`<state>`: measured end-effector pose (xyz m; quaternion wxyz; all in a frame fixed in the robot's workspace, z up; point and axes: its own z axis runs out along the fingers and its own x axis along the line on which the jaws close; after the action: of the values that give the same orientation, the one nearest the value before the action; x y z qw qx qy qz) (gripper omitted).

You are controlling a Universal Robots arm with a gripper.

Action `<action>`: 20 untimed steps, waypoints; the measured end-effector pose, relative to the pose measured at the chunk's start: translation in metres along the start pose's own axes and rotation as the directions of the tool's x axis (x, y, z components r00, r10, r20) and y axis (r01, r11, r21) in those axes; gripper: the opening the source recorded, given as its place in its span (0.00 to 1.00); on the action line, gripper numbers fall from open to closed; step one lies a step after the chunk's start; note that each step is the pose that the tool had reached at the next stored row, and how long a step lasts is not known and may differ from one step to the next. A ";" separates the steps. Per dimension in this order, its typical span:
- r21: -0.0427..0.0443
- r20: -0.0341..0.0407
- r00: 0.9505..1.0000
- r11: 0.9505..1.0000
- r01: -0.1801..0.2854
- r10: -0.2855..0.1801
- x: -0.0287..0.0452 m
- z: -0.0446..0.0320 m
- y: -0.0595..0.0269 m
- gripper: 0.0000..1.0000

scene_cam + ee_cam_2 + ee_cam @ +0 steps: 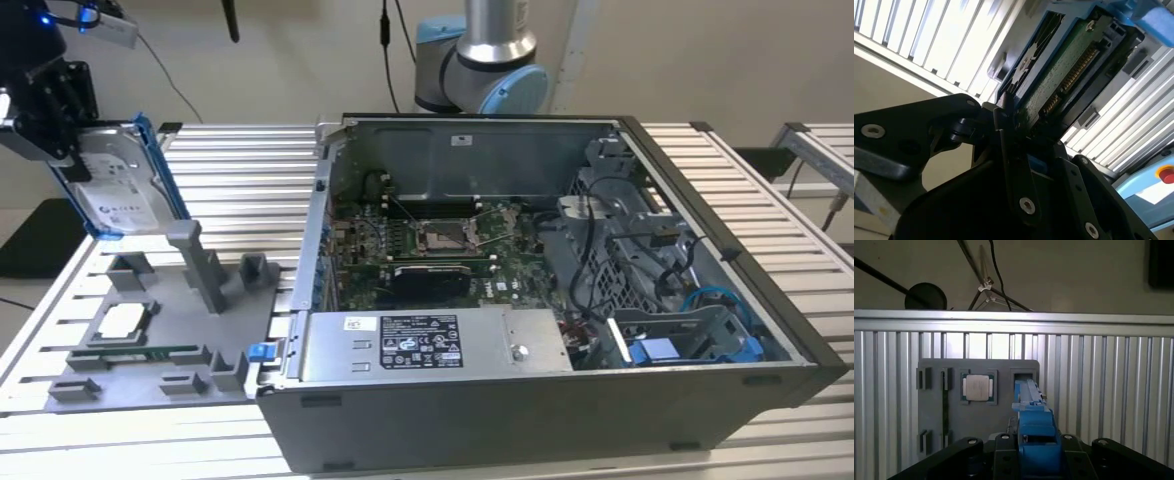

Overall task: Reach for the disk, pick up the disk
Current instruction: 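Pick up the disk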

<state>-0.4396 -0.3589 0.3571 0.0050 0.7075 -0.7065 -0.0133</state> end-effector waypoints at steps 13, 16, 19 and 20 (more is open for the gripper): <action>0.000 0.000 1.000 1.000 0.000 0.000 -0.0003 -0.0221 0.0006 0.00; 0.000 0.000 1.000 1.000 0.000 0.000 -0.0003 -0.0261 0.0007 0.00; 0.000 0.000 1.000 1.000 0.000 0.000 -0.0004 -0.0304 0.0008 0.00; 0.000 0.000 1.000 1.000 0.000 0.000 -0.0004 -0.0319 0.0009 0.00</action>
<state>-0.4396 -0.3589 0.3890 0.0049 0.7075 -0.7066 -0.0133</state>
